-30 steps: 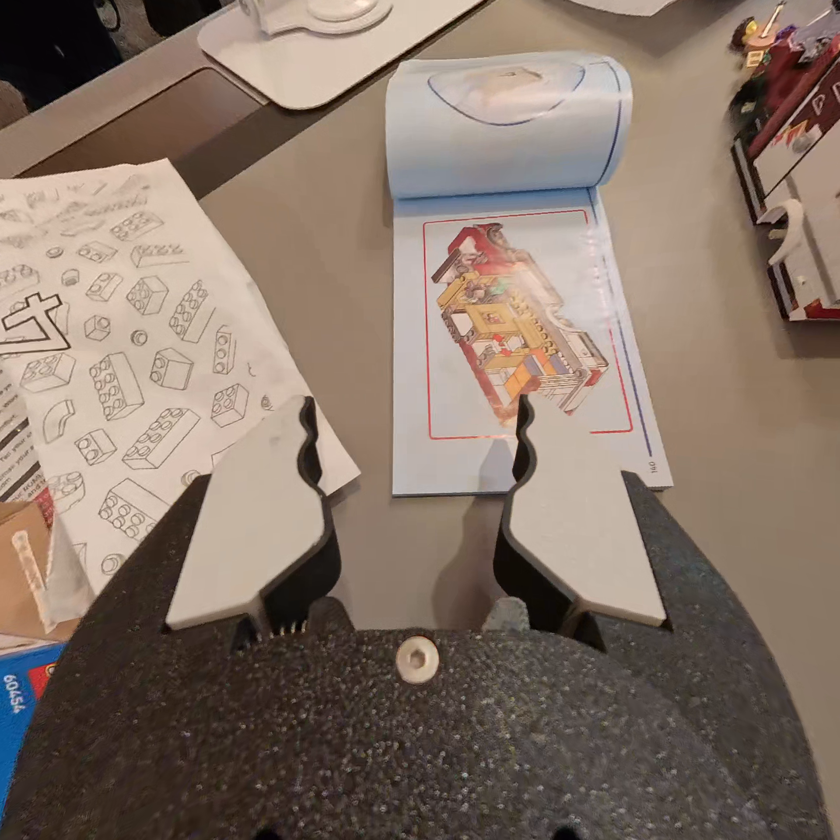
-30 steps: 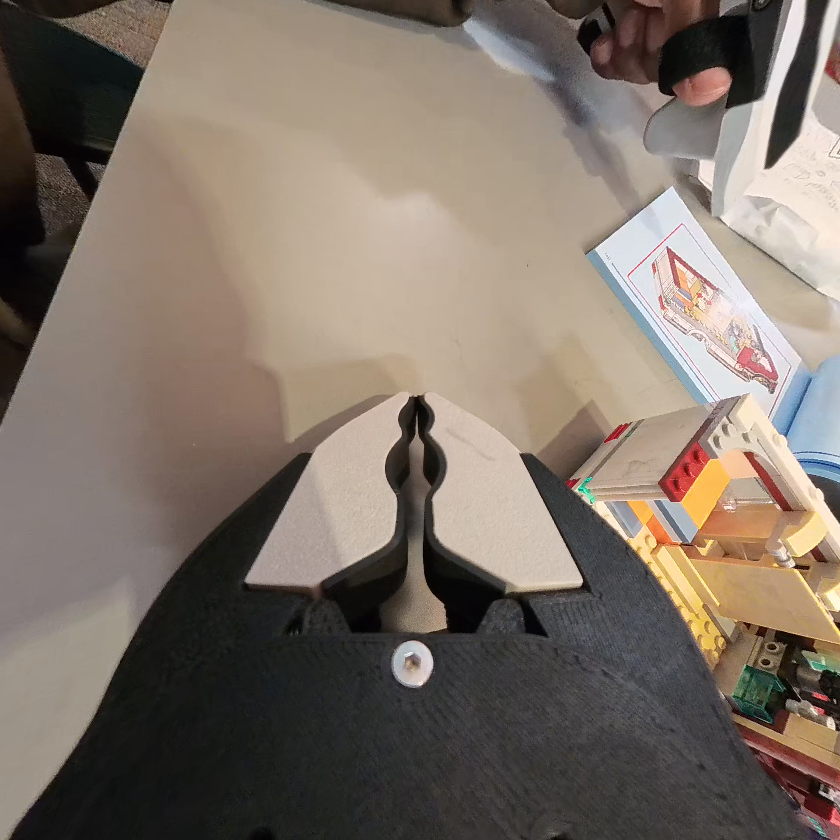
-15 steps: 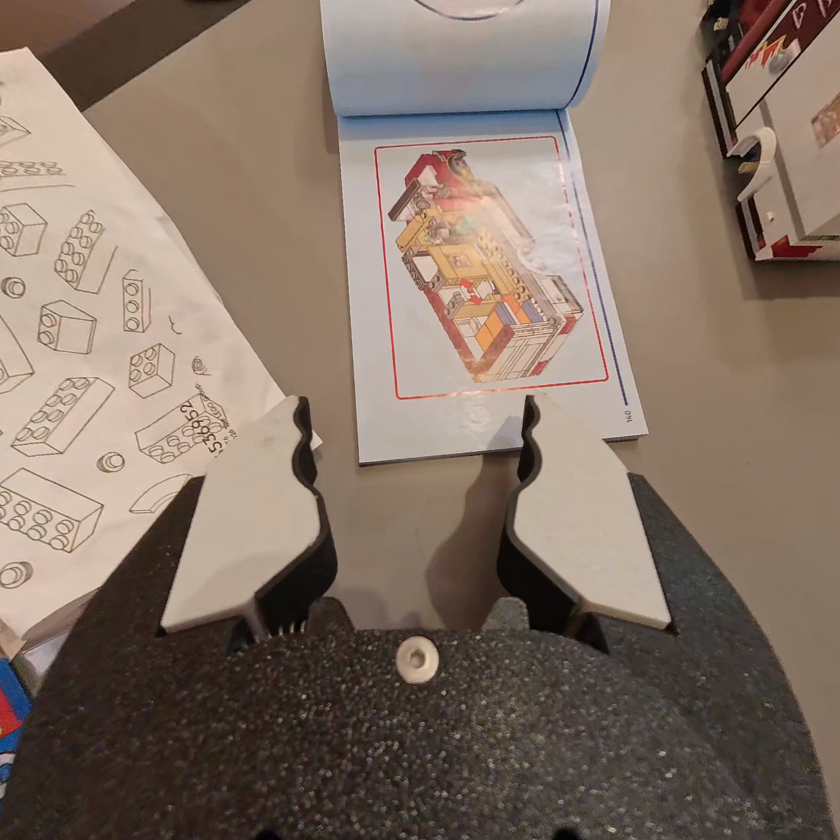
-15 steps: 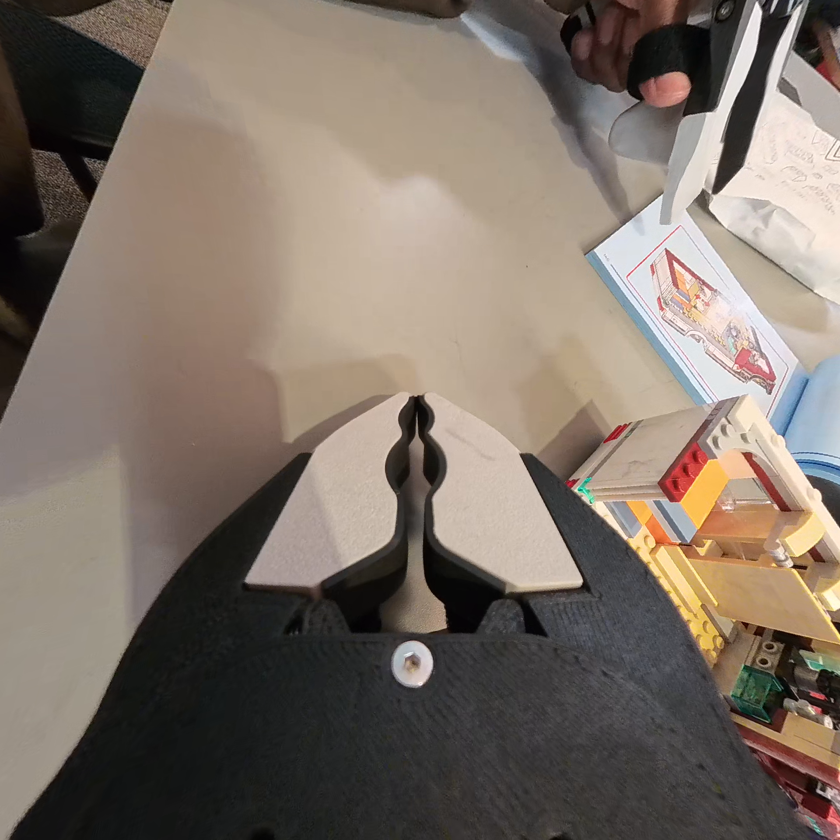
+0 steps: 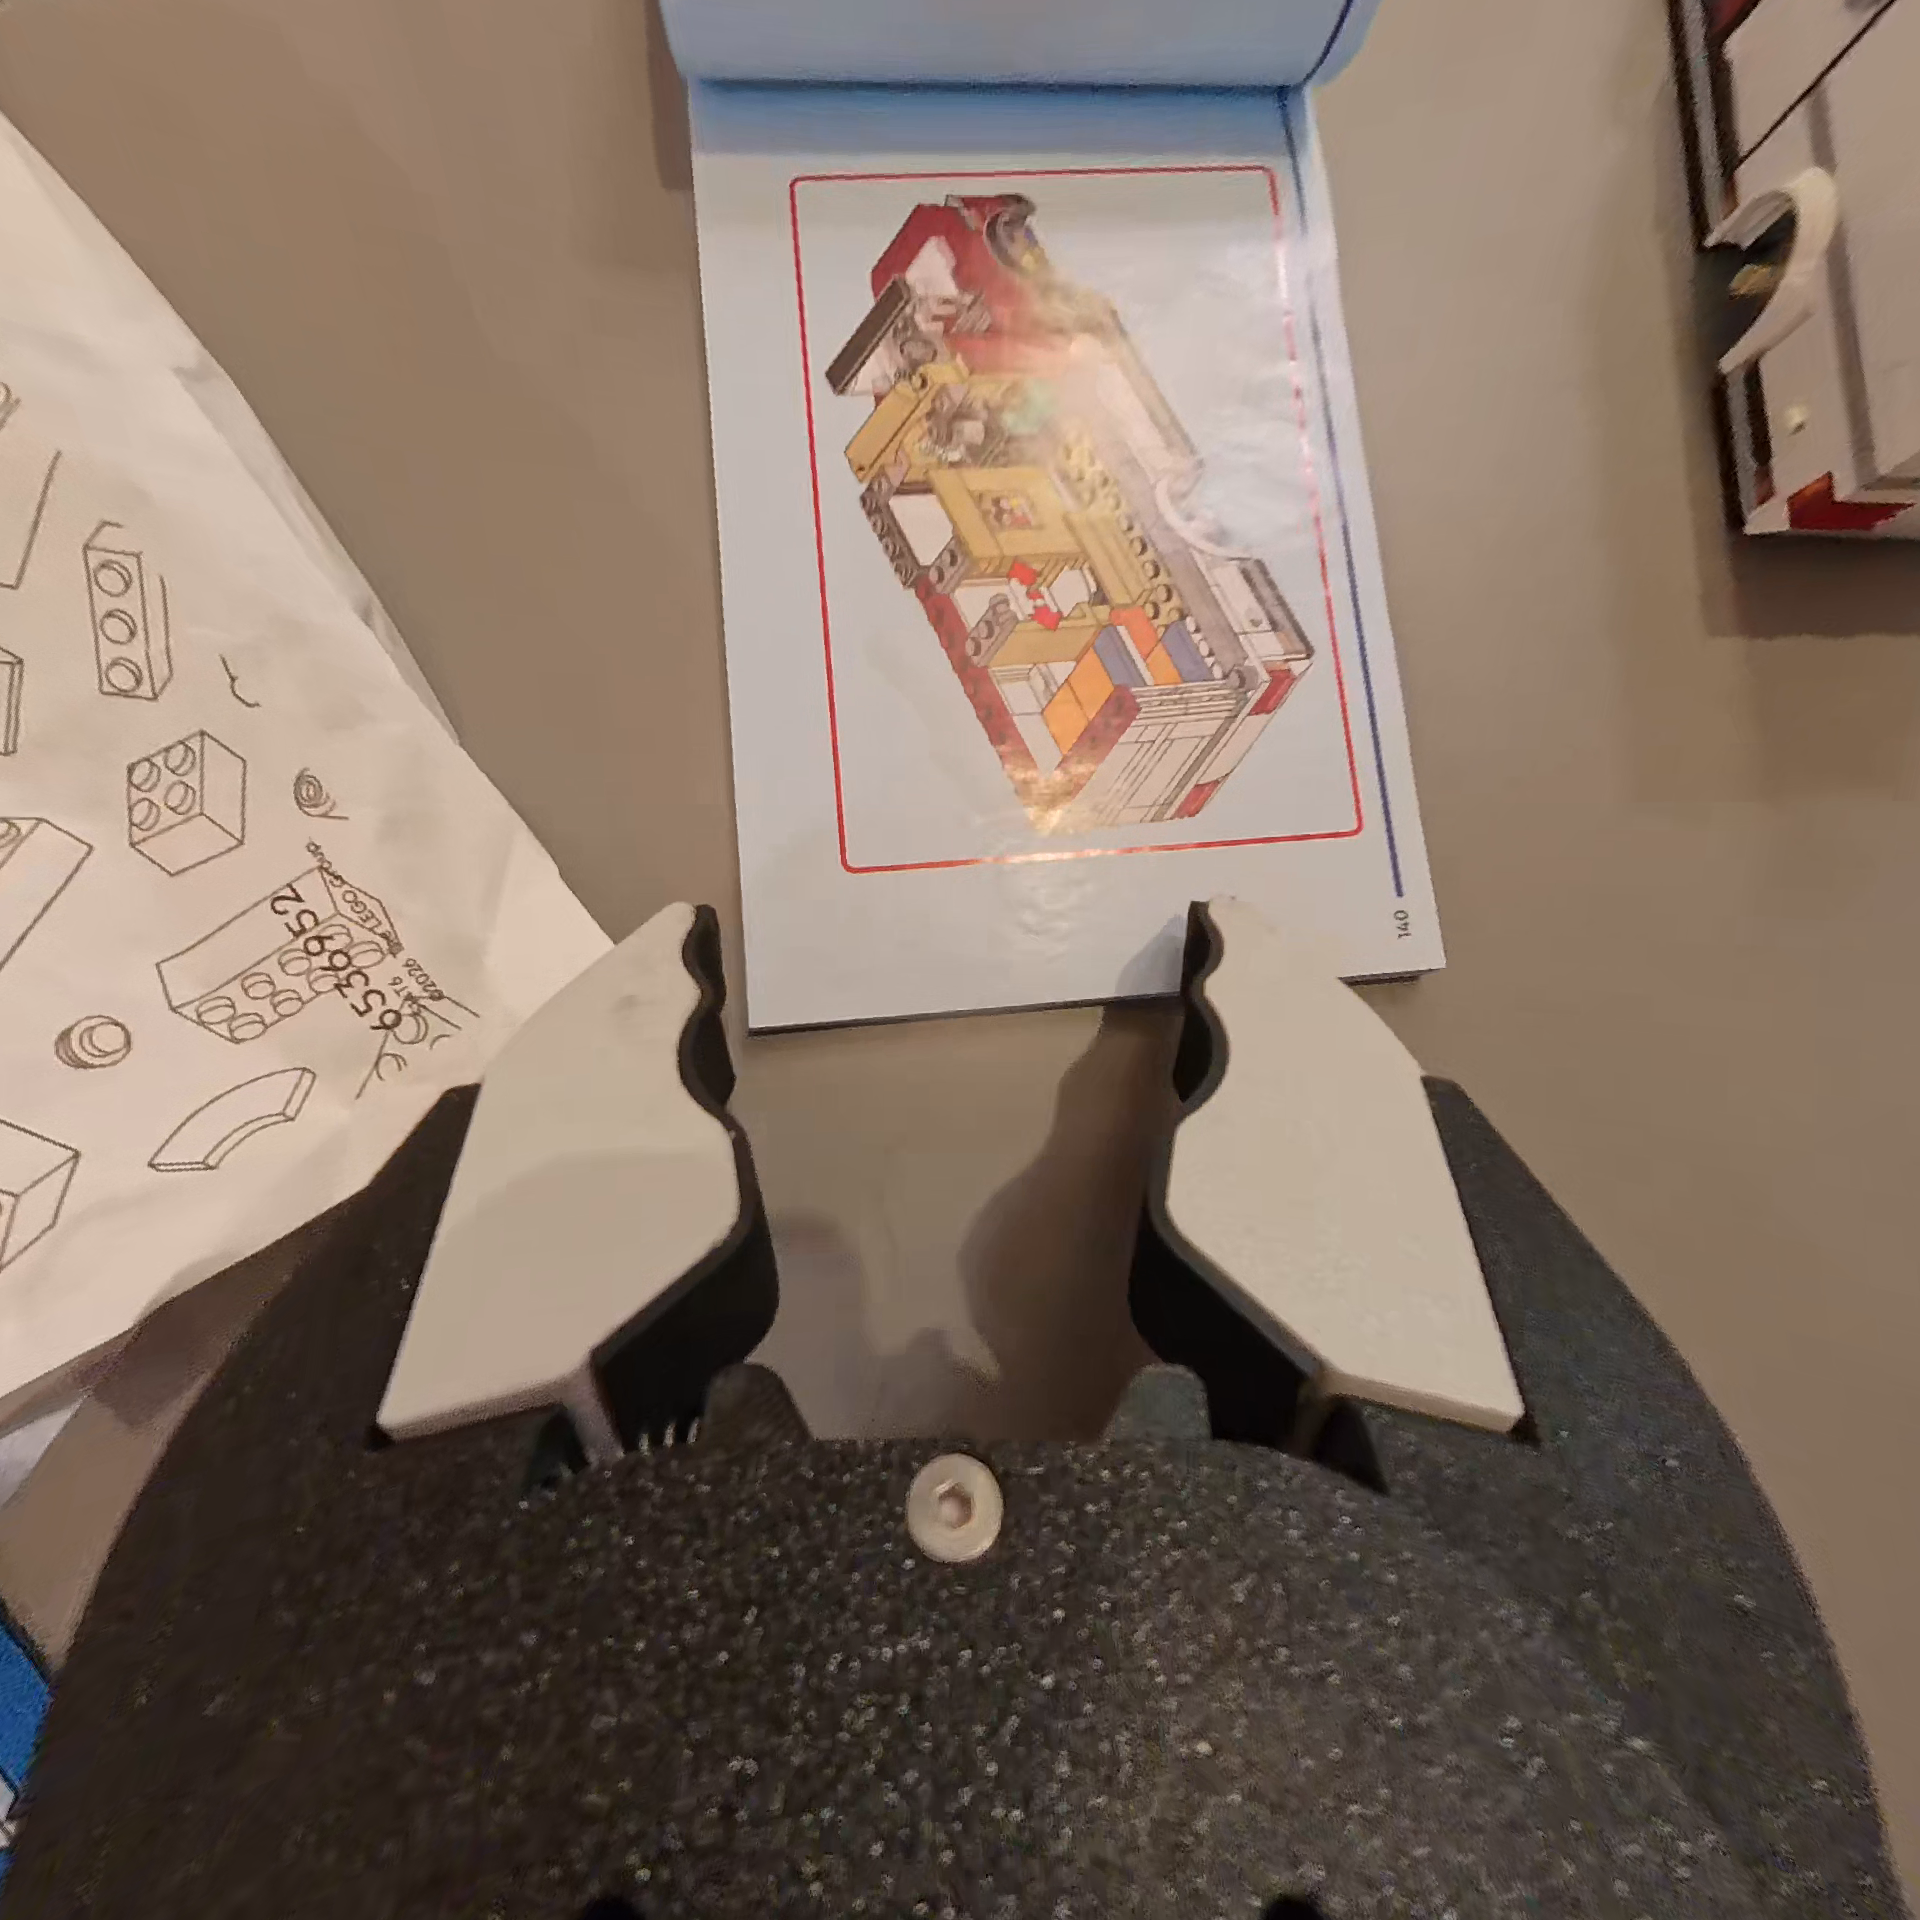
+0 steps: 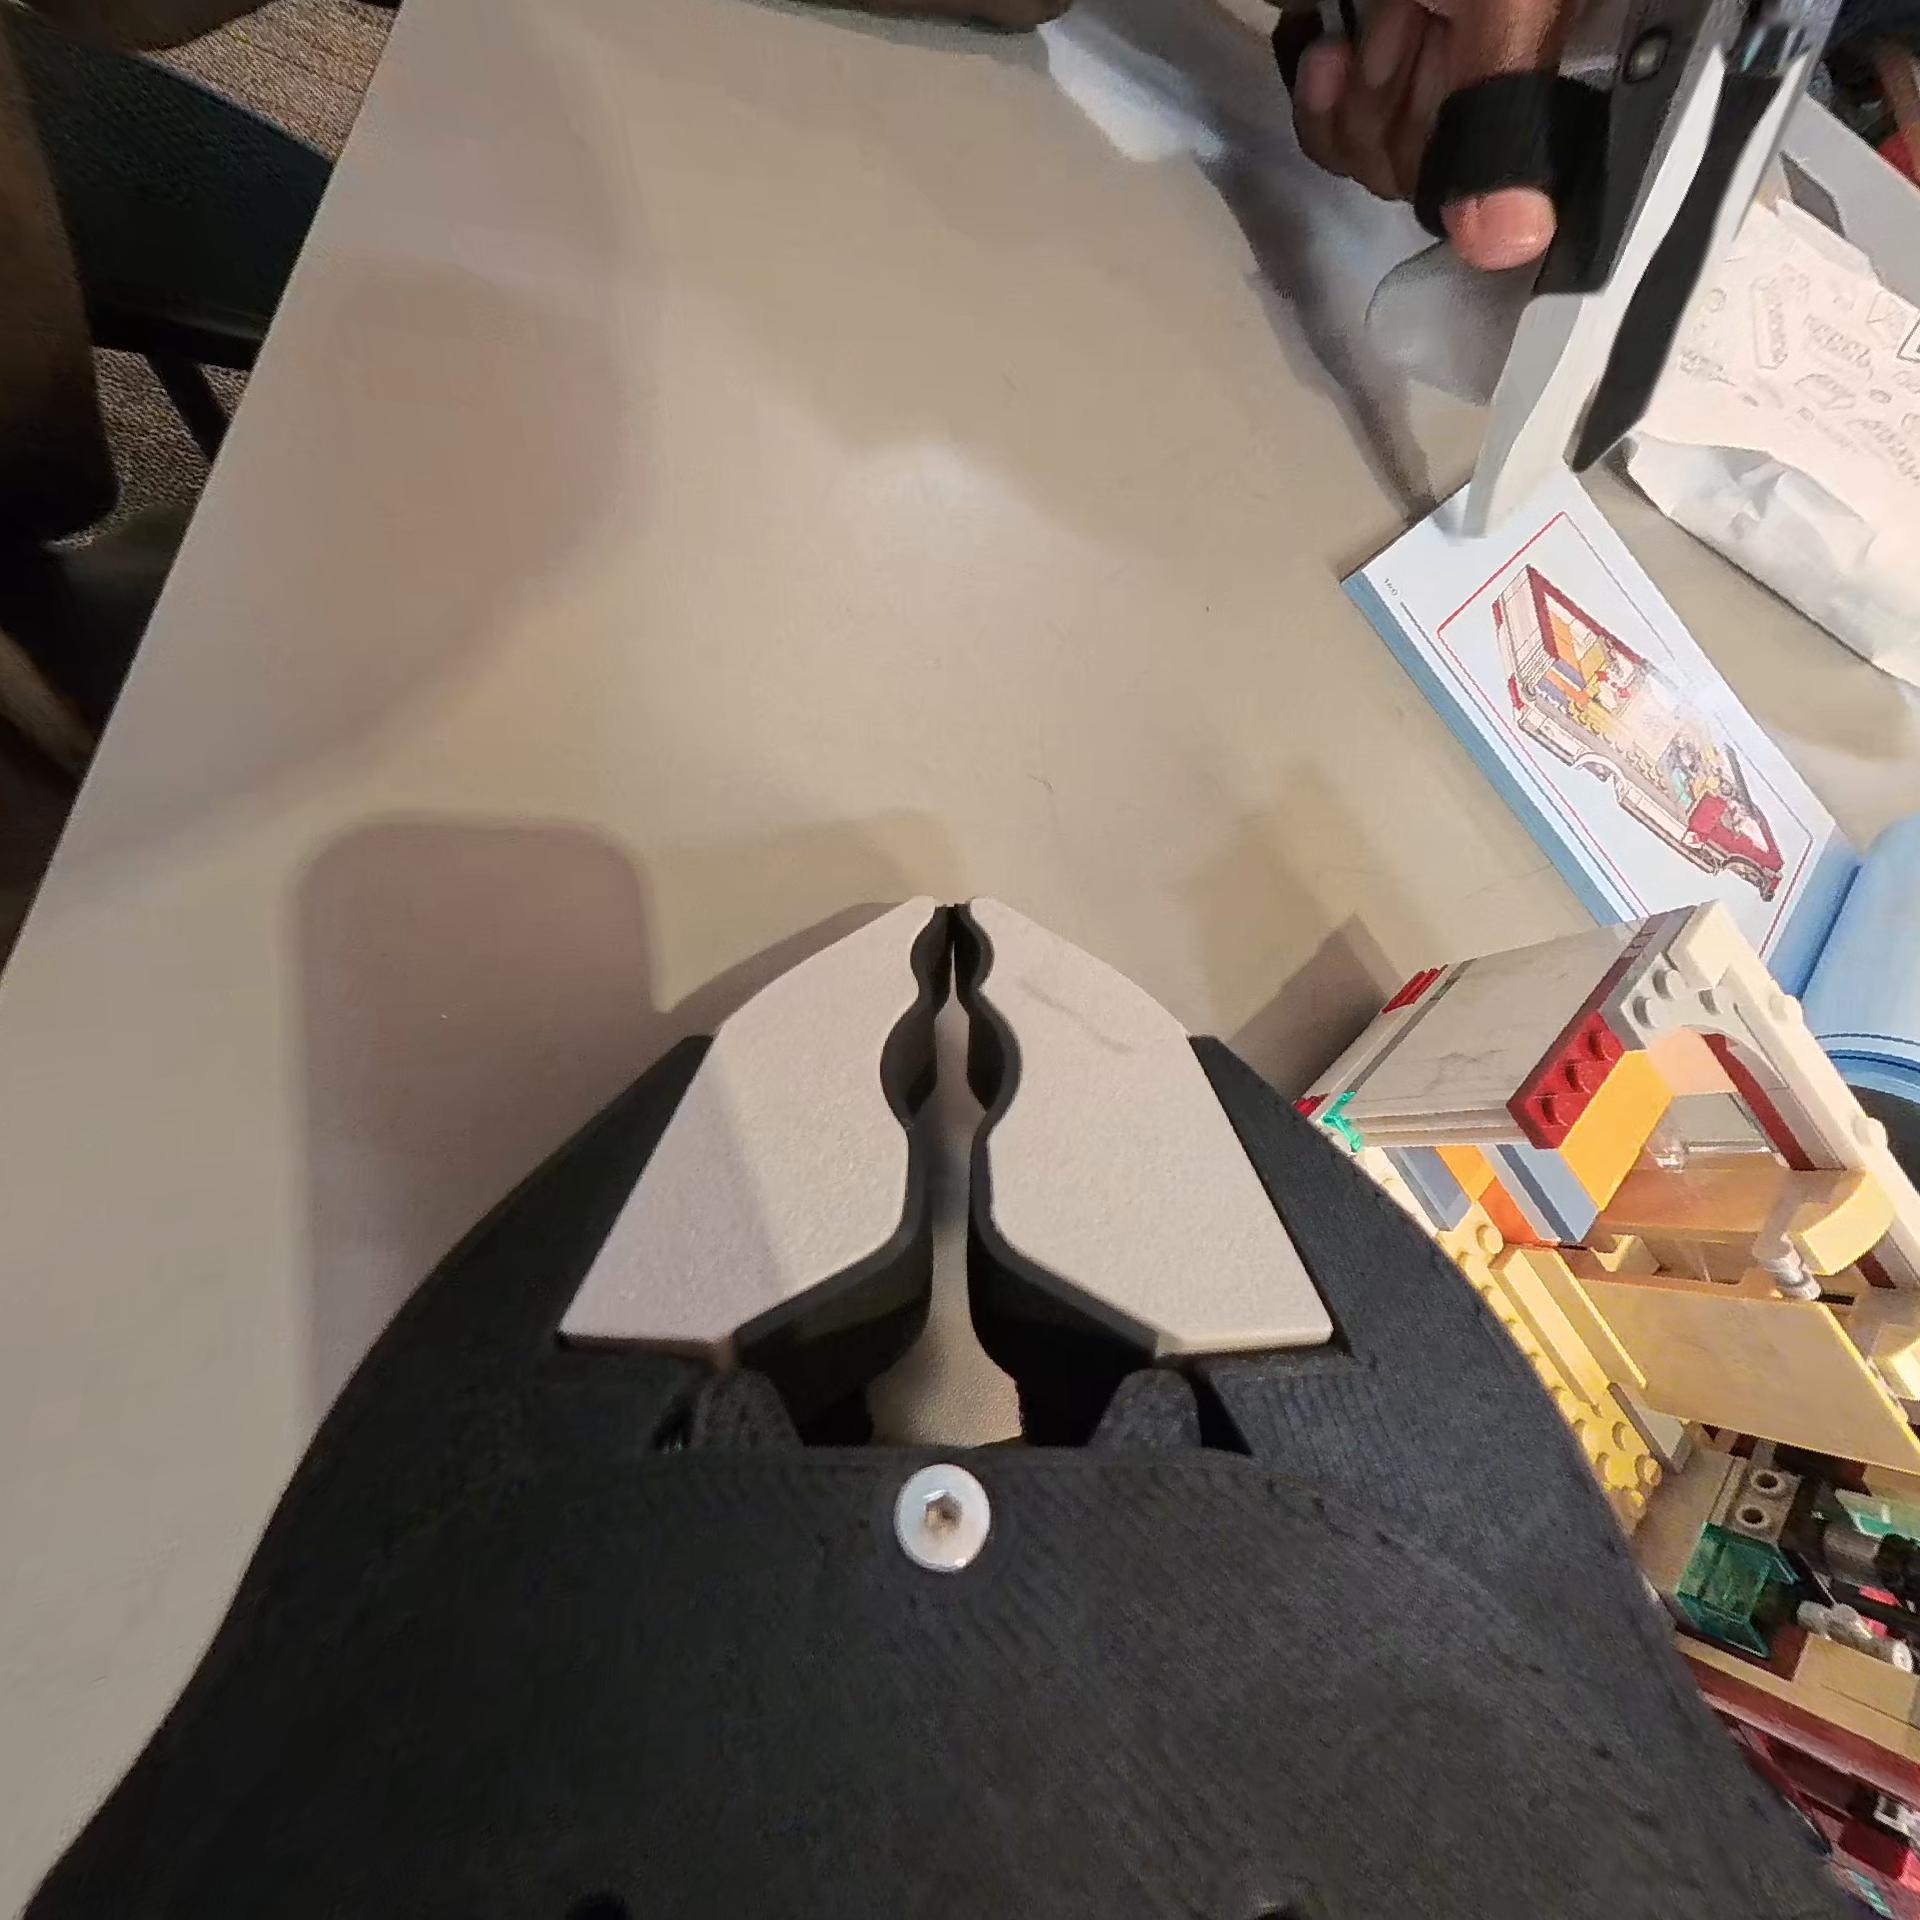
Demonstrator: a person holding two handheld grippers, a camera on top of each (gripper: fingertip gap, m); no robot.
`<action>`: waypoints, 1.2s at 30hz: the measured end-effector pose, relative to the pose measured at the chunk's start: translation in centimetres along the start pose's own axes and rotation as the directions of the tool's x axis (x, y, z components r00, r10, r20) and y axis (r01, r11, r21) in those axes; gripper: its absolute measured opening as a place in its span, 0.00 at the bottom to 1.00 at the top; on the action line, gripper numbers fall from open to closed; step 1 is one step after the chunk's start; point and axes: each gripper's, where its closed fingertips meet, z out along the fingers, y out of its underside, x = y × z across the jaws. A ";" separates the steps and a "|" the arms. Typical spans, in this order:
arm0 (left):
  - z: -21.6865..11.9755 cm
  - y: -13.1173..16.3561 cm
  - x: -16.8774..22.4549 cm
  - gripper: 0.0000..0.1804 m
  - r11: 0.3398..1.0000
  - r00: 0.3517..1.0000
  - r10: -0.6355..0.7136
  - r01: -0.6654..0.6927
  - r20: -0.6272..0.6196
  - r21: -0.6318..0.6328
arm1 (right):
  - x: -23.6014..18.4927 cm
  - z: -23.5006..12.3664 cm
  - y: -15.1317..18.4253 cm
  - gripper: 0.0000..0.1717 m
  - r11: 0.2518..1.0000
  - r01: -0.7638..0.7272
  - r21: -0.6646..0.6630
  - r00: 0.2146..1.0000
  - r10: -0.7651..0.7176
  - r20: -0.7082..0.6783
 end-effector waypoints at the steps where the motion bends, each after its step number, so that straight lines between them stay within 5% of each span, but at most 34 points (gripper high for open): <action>1: 0.0 -0.1 0.0 0.47 1.000 1.000 -0.011 0.011 0.002 -0.002 | 0.0 0.0 0.0 0.00 1.000 0.001 0.000 1.000 -0.001 0.000; 36: -0.9 -0.5 0.6 0.43 0.995 0.992 0.096 -0.093 0.079 -0.037 | 0.7 0.6 -0.2 0.00 1.000 -0.009 -0.007 1.000 0.009 -0.018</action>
